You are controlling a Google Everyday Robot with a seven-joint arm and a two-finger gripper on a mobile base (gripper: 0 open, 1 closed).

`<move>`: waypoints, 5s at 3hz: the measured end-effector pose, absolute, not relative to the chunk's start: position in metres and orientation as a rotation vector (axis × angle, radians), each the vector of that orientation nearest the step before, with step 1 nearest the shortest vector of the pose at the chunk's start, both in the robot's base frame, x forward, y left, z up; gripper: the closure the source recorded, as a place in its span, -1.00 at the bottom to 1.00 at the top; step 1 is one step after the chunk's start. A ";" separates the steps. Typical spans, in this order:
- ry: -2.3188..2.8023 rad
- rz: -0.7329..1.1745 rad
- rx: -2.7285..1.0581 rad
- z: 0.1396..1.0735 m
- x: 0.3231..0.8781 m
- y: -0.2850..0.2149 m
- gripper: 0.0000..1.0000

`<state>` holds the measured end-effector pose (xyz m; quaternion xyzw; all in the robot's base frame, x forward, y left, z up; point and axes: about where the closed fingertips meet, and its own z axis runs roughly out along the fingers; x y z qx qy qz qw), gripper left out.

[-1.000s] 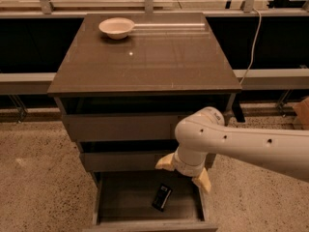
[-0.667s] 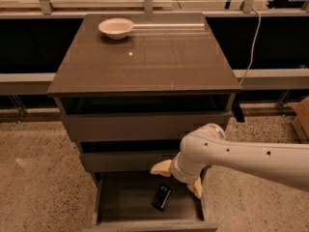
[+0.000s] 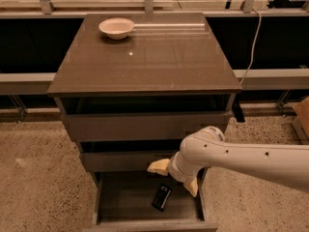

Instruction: Pick rxbar chocolate from bottom drawer and place on counter

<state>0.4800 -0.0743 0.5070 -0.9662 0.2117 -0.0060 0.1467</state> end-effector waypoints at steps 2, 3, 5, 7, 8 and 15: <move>0.586 0.050 -2.972 0.419 0.499 -0.075 -1.00; 0.566 0.085 -3.076 0.369 0.510 -0.079 -1.00; 0.590 0.071 -3.026 0.273 0.520 -0.087 -1.00; 0.553 0.022 -2.945 0.194 0.523 -0.087 -1.00; 0.559 0.011 -2.949 0.165 0.531 -0.082 -1.00; 0.719 0.018 -2.951 0.114 0.569 -0.053 0.82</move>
Offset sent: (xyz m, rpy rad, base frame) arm 0.0425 0.0036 -0.1510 -0.3394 0.1117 0.1091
